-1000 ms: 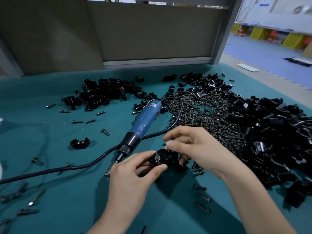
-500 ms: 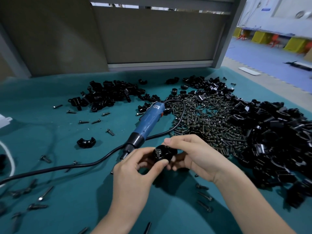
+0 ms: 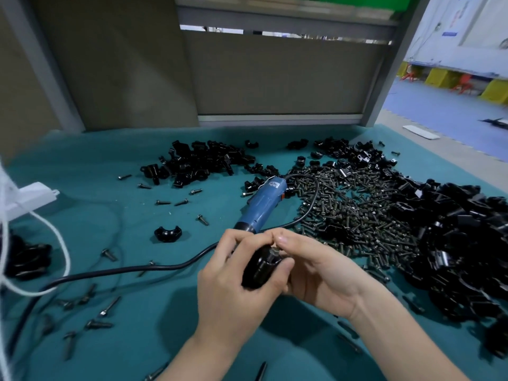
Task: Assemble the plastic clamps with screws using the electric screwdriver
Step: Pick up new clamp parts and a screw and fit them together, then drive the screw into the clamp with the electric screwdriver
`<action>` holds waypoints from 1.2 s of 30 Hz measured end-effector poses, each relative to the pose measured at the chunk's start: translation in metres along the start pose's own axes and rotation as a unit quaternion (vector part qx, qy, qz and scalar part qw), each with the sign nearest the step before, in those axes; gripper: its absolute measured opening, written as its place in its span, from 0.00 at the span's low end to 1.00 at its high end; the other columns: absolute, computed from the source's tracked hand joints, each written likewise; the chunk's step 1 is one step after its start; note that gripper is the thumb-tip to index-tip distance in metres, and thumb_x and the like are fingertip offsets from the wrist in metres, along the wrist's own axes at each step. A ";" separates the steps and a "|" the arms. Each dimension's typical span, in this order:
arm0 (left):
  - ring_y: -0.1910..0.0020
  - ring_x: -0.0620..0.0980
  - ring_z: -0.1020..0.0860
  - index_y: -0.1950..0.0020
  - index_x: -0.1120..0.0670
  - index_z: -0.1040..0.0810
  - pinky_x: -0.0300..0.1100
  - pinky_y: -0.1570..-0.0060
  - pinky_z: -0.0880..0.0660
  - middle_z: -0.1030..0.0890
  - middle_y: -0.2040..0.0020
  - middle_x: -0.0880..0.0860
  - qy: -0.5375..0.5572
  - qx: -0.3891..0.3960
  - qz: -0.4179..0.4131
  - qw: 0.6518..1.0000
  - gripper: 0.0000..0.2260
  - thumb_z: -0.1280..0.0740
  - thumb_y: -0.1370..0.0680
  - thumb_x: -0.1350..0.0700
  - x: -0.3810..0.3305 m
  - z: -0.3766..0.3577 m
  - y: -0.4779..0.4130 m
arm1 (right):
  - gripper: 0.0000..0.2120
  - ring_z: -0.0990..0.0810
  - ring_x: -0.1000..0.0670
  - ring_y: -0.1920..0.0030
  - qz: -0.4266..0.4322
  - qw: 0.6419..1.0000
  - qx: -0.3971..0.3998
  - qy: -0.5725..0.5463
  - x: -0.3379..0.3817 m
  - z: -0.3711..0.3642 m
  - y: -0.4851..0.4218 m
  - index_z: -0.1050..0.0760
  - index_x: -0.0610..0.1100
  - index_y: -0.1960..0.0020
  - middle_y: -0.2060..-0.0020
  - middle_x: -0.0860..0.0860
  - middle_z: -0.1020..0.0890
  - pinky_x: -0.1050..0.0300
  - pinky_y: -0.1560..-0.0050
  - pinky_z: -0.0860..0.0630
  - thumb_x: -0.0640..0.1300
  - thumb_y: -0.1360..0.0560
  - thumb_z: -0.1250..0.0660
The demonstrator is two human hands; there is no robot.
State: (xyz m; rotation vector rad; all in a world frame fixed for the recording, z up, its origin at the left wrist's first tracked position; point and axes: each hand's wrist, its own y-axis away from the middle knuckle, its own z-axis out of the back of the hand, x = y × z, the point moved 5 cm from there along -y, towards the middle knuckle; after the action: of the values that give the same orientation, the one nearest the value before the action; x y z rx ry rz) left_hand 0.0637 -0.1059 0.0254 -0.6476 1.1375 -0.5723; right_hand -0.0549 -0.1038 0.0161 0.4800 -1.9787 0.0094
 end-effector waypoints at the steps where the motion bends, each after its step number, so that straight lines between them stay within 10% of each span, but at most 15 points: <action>1: 0.58 0.38 0.25 0.48 0.43 0.25 0.27 0.57 0.30 0.23 0.56 0.46 -0.013 0.000 -0.019 1.000 0.10 0.32 0.27 0.43 0.000 0.002 -0.002 | 0.21 0.24 0.54 0.68 -0.003 1.000 0.000 0.000 0.001 -0.002 -0.001 0.30 0.41 0.43 0.62 0.48 0.23 0.64 0.69 0.25 0.49 0.32 0.30; 7: 0.55 0.39 0.24 0.50 0.51 0.22 0.30 0.55 0.29 0.24 0.54 0.46 0.011 -0.022 -0.026 0.999 0.13 0.35 0.24 0.42 0.006 0.009 -0.004 | 0.23 0.26 0.47 0.53 -0.029 0.999 0.024 0.003 -0.001 -0.014 -0.011 0.31 0.42 0.36 0.51 0.42 0.26 0.56 0.54 0.26 0.47 0.29 0.32; 12: 0.62 0.40 0.27 0.60 0.57 0.23 0.27 0.59 0.33 0.25 0.63 0.46 0.021 -0.060 0.058 0.996 0.14 0.35 0.25 0.47 0.029 0.019 -0.014 | 0.24 0.18 0.47 0.62 0.010 0.991 -0.108 0.080 0.022 0.017 -0.036 0.27 0.36 0.45 0.59 0.44 0.19 0.58 0.58 0.20 0.53 0.31 0.29; 19: 0.71 0.51 0.32 0.66 0.59 0.27 0.38 0.69 0.35 0.29 0.74 0.52 0.011 -0.102 0.160 0.982 0.21 0.37 0.28 0.40 0.068 0.038 -0.024 | 0.35 0.22 0.45 0.49 -0.046 0.866 -0.350 0.355 0.045 0.059 -0.100 0.44 0.44 0.41 0.44 0.45 0.27 0.56 0.64 0.20 0.52 0.33 0.22; 22: 0.73 0.47 0.36 0.69 0.54 0.32 0.36 0.72 0.39 0.33 0.75 0.48 0.011 -0.113 0.203 0.973 0.20 0.34 0.25 0.42 0.081 0.045 -0.025 | 0.37 0.22 0.42 0.48 -0.053 0.826 -0.422 0.369 0.039 0.065 -0.114 0.45 0.42 0.40 0.43 0.41 0.27 0.47 0.51 0.19 0.50 0.35 0.22; 28: 0.75 0.44 0.35 0.71 0.53 0.34 0.32 0.74 0.37 0.32 0.77 0.44 0.005 -0.150 0.257 0.955 0.18 0.35 0.26 0.45 0.091 0.050 -0.020 | 0.18 0.19 0.45 0.58 0.038 0.939 -0.339 -0.035 0.037 0.066 -0.112 0.27 0.40 0.48 0.57 0.43 0.20 0.47 0.48 0.19 0.41 0.33 0.24; 33: 0.76 0.44 0.35 0.71 0.51 0.33 0.31 0.75 0.38 0.33 0.78 0.44 -0.029 -0.089 0.235 0.968 0.17 0.32 0.28 0.46 0.089 0.039 -0.020 | 0.21 0.15 0.42 0.64 0.223 0.872 -0.216 -0.379 0.070 0.056 -0.090 0.28 0.39 0.47 0.54 0.42 0.20 0.45 0.58 0.17 0.39 0.38 0.26; 36: 0.75 0.45 0.34 0.70 0.52 0.31 0.33 0.74 0.37 0.31 0.76 0.48 -0.027 -0.016 0.214 0.976 0.16 0.32 0.29 0.44 0.085 0.027 -0.020 | 0.15 0.16 0.48 0.60 0.313 0.854 -0.117 -0.399 0.095 0.048 -0.080 0.26 0.38 0.46 0.55 0.45 0.18 0.52 0.57 0.18 0.38 0.31 0.30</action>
State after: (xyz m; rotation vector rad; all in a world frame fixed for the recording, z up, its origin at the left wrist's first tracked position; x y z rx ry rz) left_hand 0.1149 -0.1752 -0.0061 -0.4231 1.1919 -0.1681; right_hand -0.1049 -0.2190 0.0610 -0.4242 -2.8267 -0.0264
